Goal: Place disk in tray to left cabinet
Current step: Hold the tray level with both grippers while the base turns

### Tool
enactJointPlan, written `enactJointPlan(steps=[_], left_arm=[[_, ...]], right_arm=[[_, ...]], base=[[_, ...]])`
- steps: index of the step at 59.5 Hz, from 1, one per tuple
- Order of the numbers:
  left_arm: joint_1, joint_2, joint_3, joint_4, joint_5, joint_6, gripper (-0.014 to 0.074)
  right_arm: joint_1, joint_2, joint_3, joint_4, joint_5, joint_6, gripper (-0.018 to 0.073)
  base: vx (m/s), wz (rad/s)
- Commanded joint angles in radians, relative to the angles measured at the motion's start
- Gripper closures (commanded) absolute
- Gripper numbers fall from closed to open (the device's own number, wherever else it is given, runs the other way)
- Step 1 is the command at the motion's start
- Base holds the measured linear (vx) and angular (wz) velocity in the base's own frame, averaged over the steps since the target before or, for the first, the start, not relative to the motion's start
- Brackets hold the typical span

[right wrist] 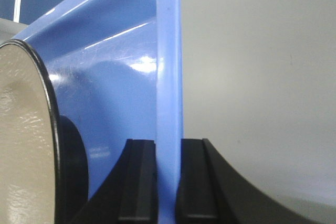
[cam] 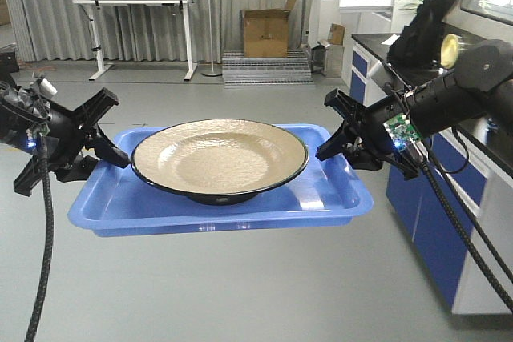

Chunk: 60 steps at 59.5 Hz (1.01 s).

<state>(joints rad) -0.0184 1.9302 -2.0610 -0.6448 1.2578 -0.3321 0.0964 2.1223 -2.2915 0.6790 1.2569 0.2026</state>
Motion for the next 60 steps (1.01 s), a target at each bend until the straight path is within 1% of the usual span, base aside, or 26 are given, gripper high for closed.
enactJointPlan(steps=[1, 60], left_arm=[[-0.034, -0.063, -0.035, -0.222, -0.003, -0.026, 0.0597], [-0.034, -0.063, -0.035, -0.223, -0.003, -0.026, 0.0597]], right_arm=[[0.033, -0.074, -0.038, 0.219, 0.023, -0.002, 0.0563], [0.033, -0.073, -0.038, 0.219, 0.023, -0.002, 0.0563]], base=[[0.56, 0.1], [0.62, 0.1]])
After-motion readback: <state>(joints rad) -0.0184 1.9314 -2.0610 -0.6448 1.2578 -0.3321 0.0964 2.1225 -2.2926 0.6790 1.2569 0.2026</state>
